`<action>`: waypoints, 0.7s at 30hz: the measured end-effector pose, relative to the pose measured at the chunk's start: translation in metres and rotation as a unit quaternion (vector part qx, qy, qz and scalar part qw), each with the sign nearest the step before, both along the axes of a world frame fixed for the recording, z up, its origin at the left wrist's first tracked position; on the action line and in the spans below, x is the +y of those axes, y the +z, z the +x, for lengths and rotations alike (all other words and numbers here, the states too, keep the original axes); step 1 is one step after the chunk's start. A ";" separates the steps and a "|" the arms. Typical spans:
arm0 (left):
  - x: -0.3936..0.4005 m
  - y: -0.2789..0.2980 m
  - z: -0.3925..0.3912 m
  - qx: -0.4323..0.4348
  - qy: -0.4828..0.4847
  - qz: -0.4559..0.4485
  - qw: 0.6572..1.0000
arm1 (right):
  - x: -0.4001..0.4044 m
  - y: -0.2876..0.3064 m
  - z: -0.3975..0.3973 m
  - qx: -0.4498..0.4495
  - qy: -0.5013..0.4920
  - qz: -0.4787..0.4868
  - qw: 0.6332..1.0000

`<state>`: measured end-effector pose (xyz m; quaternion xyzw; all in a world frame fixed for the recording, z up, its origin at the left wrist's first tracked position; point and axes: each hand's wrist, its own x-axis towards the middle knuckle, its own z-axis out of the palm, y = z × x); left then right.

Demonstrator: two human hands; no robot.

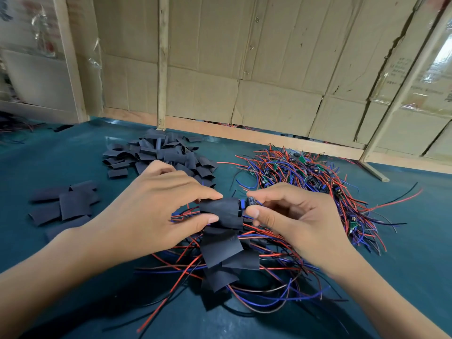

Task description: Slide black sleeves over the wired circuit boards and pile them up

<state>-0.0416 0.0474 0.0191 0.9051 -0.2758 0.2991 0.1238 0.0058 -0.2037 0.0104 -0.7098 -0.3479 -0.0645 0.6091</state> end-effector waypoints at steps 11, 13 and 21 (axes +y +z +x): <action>-0.005 -0.007 -0.004 0.007 -0.011 -0.111 0.994 | 0.005 0.001 -0.006 -0.072 0.005 -0.031 0.997; -0.005 -0.006 -0.004 0.000 -0.011 -0.121 0.993 | 0.004 0.002 -0.005 -0.069 0.020 -0.031 0.997; -0.011 -0.014 -0.007 0.041 -0.038 -0.085 0.995 | 0.004 -0.001 -0.001 0.037 -0.022 0.007 0.999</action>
